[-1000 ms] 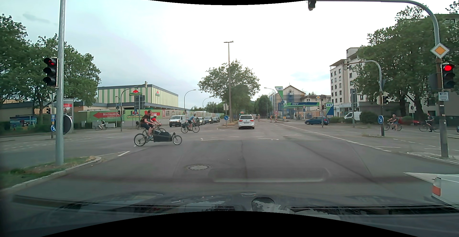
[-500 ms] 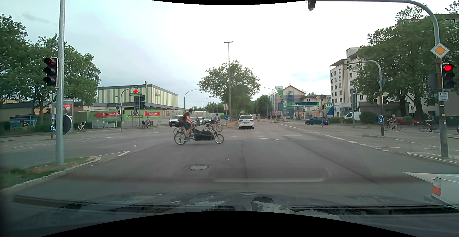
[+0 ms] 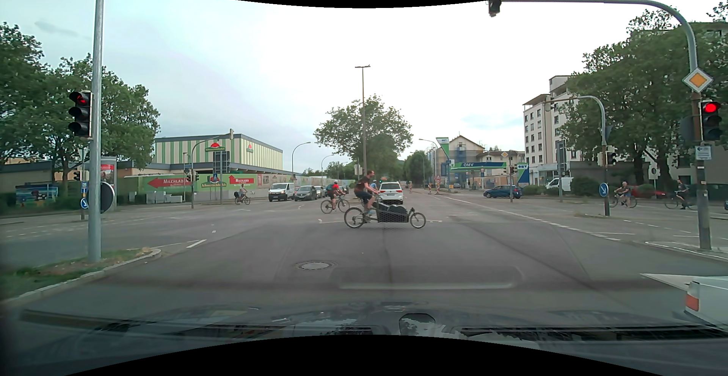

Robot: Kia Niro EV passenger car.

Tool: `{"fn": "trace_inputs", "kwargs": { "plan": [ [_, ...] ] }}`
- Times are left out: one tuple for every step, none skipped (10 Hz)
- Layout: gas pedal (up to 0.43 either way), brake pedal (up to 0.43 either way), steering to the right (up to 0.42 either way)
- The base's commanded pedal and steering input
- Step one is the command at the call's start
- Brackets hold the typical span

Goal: Follow the waypoints while adhering to traffic rules and regulations

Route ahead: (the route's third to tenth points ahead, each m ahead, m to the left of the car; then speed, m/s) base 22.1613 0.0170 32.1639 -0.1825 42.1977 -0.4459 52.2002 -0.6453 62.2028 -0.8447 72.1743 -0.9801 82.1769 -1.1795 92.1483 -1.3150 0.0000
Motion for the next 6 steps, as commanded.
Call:
{"fn": "trace_inputs", "kwargs": {
  "plan": [
    [0.000, 0.262, 0.002],
    [0.000, 0.262, 0.002],
    [0.000, 0.262, 0.002],
    [0.000, 0.262, 0.002],
    [0.000, 0.262, 0.002],
    [0.000, 0.262, 0.002]
  ]
}}
